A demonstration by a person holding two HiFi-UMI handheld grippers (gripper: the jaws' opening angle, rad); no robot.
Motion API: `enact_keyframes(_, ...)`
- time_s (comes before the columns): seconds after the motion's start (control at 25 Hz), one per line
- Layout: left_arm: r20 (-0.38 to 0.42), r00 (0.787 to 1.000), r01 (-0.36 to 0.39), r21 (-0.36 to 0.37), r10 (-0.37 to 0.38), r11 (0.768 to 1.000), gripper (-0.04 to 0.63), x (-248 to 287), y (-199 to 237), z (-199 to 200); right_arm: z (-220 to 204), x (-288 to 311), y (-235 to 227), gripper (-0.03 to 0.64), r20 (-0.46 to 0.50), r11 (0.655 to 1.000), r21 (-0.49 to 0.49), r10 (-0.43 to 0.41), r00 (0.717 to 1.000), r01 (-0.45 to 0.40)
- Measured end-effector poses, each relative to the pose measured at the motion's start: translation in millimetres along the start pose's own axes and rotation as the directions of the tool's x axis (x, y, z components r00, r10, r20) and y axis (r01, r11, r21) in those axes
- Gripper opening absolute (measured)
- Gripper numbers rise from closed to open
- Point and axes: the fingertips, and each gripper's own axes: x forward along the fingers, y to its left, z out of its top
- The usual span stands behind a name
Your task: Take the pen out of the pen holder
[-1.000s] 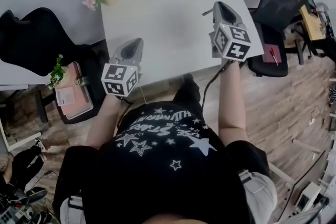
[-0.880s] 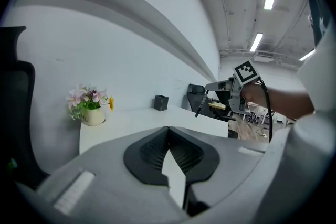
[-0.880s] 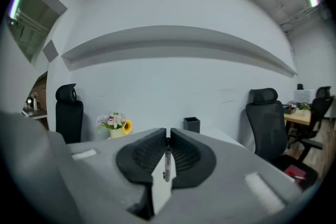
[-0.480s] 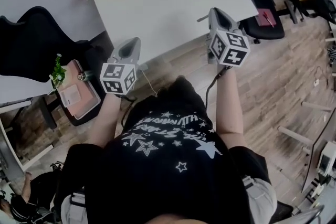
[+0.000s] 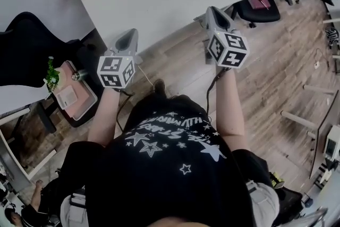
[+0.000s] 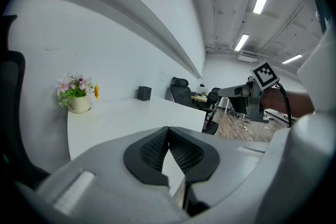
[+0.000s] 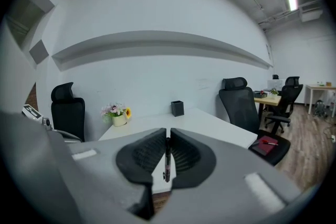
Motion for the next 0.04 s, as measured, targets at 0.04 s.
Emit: enact_keyframes(0.04,0.002,1.000,0.002,0.000,-0.002,1.000,0.011,0.9,-3.7,0.9,-1.7,-2.4,-1.7,0.028,-0.001,1.000,0.006,0.001,1.000,-0.001)
